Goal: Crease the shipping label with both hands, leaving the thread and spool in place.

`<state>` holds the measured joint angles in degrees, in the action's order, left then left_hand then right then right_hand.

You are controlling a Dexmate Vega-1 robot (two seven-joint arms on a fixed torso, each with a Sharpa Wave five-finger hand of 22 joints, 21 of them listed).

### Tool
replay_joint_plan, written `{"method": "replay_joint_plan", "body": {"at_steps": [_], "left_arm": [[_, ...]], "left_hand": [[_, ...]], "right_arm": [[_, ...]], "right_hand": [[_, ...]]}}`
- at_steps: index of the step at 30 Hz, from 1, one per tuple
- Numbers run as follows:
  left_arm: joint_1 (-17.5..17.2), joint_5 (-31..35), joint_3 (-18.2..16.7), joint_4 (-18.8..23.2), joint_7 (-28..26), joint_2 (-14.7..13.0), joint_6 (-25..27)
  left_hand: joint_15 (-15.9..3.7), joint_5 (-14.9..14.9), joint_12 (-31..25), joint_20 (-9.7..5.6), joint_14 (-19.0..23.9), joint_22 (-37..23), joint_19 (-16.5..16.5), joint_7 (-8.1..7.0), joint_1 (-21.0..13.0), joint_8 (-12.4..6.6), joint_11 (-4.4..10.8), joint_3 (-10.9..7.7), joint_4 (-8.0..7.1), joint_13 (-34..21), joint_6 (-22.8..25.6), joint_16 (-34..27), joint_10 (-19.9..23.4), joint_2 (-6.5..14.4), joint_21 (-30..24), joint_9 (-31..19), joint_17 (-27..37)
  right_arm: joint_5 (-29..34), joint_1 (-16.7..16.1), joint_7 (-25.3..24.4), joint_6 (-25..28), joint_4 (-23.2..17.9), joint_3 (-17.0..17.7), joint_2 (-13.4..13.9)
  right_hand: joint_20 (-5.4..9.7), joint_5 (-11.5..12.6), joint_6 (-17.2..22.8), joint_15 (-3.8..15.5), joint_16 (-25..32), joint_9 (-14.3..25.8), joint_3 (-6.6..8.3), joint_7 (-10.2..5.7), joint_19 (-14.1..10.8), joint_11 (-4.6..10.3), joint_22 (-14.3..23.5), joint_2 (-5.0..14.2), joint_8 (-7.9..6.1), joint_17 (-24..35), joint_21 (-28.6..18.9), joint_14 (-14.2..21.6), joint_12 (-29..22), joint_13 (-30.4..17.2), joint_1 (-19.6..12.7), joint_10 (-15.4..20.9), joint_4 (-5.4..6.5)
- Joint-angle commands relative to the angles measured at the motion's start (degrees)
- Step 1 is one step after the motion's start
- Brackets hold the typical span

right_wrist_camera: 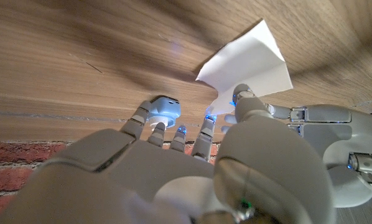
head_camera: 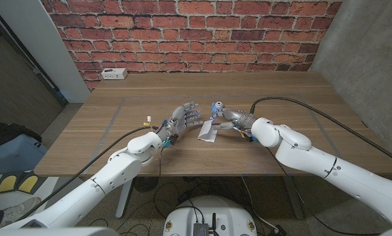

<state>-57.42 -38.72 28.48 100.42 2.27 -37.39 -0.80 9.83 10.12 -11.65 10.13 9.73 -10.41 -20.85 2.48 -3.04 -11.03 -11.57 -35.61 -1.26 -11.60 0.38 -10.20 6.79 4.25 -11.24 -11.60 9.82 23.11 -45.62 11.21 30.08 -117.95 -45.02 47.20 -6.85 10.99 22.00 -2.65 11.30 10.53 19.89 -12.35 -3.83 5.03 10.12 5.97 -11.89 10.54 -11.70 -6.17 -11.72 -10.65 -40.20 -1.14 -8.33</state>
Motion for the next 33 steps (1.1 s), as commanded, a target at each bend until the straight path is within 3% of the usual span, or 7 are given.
{"method": "replay_joint_plan", "body": {"at_steps": [1,7,11,17,22,24,33], "left_arm": [[-0.05,0.87,0.09,1.06,-0.43,-0.15,-0.43],[-0.18,2.33,0.16,2.13,-0.58,-0.96,-0.97],[-0.48,6.97,0.28,3.56,-2.87,-2.13,-2.43],[-0.04,17.54,0.46,7.68,-7.47,-5.96,-1.45],[1.85,28.66,1.35,11.7,-9.91,-10.2,3.61],[2.86,33.2,1.89,13.41,-10.29,-11.75,6.39],[9.01,47.85,5.74,17.41,-4.22,-15.42,13.99]], "left_hand": [[0.16,-0.16,-0.03,-0.13,-0.49,-0.08,0.09,0.01,0.36,-0.39,-0.05,0.19,0.09,-0.07,0.23,-0.03,-0.5,0.0,-0.29,-0.09,0.06],[-0.1,-0.15,-0.27,0.0,-0.17,-0.07,0.07,0.01,0.34,-0.6,0.23,0.22,0.11,-0.05,0.75,-0.17,0.01,-0.01,-0.32,-0.08,0.05],[-2.27,-0.15,-1.52,0.02,2.09,-0.06,-1.66,-0.09,-0.29,-2.11,2.23,-0.07,0.64,0.02,5.52,-0.68,3.47,0.18,-0.94,-0.01,-0.03],[-6.16,2.09,-4.36,-2.09,11.87,-0.39,-5.92,3.35,-8.73,-6.79,7.05,-5.5,7.93,0.14,27.79,-1.23,15.61,3.77,-1.9,0.35,-0.13],[-7.36,4.63,-5.58,-3.48,16.75,-0.74,-4.64,3.33,-13.76,-7.59,9.42,-8.87,10.38,0.11,37.38,-1.46,22.75,5.59,-1.61,0.6,0.09],[-7.9,5.67,-6.26,-3.94,18.71,-0.85,-3.53,3.26,-15.37,-7.76,10.81,-9.45,10.31,0.01,40.46,-2.14,25.9,6.15,-1.39,0.64,0.53],[-9.79,7.53,-8.43,-6.36,21.02,-1.06,0.3,5.4,-17.6,-8.77,10.6,-8.07,9.51,-1.1,49.32,-3.41,33.19,5.75,-0.77,0.47,1.66]], "right_arm": [[1.05,-2.66,-2.27,2.59,-1.36,-0.15,1.51],[1.89,-3.42,-3.98,2.38,-0.78,-0.55,1.22],[2.61,-3.86,-5.56,1.78,0.06,-0.95,0.54],[3.79,-3.84,-6.83,0.64,1.36,-1.81,-0.49],[4.43,-3.79,-7.03,0.19,1.88,-2.02,-0.8],[4.33,-3.86,-6.99,0.0,2.0,-1.88,-0.87],[5.88,-4.15,-7.28,0.58,1.65,-1.91,-0.89]], "right_hand": [[-0.26,0.51,3.42,0.45,0.69,0.2,-0.15,-0.01,-1.36,0.34,0.13,-0.59,-0.86,-0.01,-0.6,1.37,-0.65,-0.15,-0.92,2.04,-0.6],[-0.25,0.82,5.94,0.55,0.83,0.11,-0.27,-0.1,-2.17,0.4,0.1,-1.19,-1.12,-0.07,-0.66,2.5,-0.86,-0.14,-1.86,3.67,-1.04],[-0.31,0.89,6.18,0.74,0.89,0.08,-0.39,-0.11,-2.22,0.36,0.09,-1.51,-1.02,-0.08,-0.61,2.84,-0.84,-0.14,-2.0,3.89,-1.1],[-0.37,0.94,6.11,0.89,0.95,0.05,-0.64,-0.1,-2.29,0.36,0.09,-1.95,-0.77,-0.08,-0.57,3.23,-0.79,-0.13,-1.97,4.09,-1.07],[-0.42,1.0,6.24,1.05,0.99,0.03,-0.83,-0.09,-2.34,0.35,0.09,-2.28,-0.65,-0.07,-0.54,3.52,-0.8,-0.13,-1.95,4.38,-1.04],[-0.42,1.02,6.31,1.09,0.97,0.02,-0.89,-0.08,-2.39,0.27,0.09,-2.38,-0.61,-0.07,-0.54,3.53,-0.82,-0.13,-1.96,4.51,-1.02],[-0.3,1.15,6.04,1.16,0.87,0.0,-1.13,-0.12,-2.42,0.22,0.1,-2.74,-0.21,-0.07,-0.46,3.61,-0.64,-0.14,-2.03,4.55,-0.96]]}}
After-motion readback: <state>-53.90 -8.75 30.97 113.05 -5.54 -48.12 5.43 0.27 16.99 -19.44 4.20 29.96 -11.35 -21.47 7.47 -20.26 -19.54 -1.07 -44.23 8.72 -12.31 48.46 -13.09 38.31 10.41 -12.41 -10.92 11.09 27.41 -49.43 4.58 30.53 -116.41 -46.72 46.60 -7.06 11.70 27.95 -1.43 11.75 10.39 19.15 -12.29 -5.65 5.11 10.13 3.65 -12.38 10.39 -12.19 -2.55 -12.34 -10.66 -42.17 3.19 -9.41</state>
